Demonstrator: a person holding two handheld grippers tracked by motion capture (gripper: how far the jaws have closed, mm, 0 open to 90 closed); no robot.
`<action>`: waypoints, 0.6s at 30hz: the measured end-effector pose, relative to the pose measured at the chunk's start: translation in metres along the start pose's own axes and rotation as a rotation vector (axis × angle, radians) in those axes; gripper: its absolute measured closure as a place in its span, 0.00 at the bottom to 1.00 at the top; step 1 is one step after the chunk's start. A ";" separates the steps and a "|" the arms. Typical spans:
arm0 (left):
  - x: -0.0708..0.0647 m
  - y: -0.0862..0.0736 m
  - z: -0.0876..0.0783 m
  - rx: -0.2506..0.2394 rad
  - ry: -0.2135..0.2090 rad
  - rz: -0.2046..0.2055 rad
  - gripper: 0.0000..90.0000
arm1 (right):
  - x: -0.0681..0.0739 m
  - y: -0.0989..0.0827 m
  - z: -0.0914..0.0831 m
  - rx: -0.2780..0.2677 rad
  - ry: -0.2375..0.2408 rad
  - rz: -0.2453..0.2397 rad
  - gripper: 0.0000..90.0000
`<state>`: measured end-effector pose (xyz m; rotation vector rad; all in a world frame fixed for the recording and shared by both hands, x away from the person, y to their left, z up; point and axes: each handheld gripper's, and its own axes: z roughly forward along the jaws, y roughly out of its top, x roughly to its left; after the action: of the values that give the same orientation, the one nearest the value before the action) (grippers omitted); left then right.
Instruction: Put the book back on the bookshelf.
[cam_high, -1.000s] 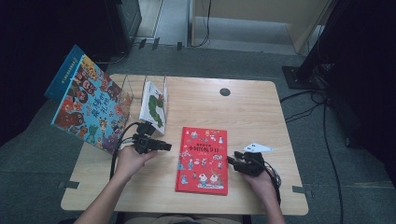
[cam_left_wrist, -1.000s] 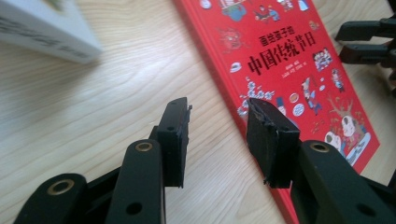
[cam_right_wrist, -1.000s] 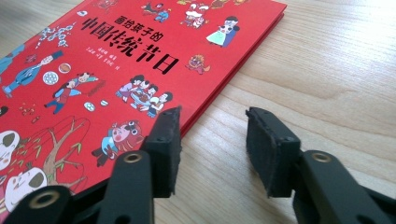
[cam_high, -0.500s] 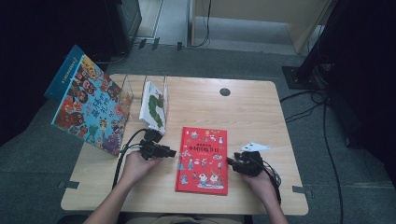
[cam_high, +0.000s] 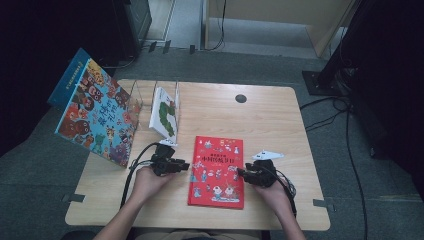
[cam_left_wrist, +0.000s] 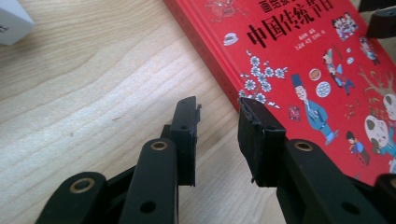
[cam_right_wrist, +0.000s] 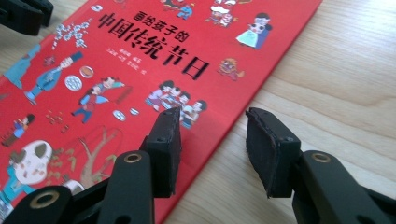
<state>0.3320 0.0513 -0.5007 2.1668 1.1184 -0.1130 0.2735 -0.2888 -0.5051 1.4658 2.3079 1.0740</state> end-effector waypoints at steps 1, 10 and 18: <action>0.000 0.000 0.000 -0.001 -0.009 -0.007 0.76 | 0.001 0.001 0.001 0.001 0.005 0.010 0.62; -0.008 -0.001 0.005 0.016 -0.035 -0.005 0.83 | 0.004 0.003 0.005 0.014 0.019 0.056 0.60; -0.009 0.001 0.006 0.081 -0.035 -0.056 1.00 | 0.004 0.004 0.004 0.030 0.015 0.052 0.59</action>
<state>0.3289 0.0413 -0.5014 2.1964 1.1726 -0.2242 0.2767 -0.2827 -0.5045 1.5427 2.3177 1.0722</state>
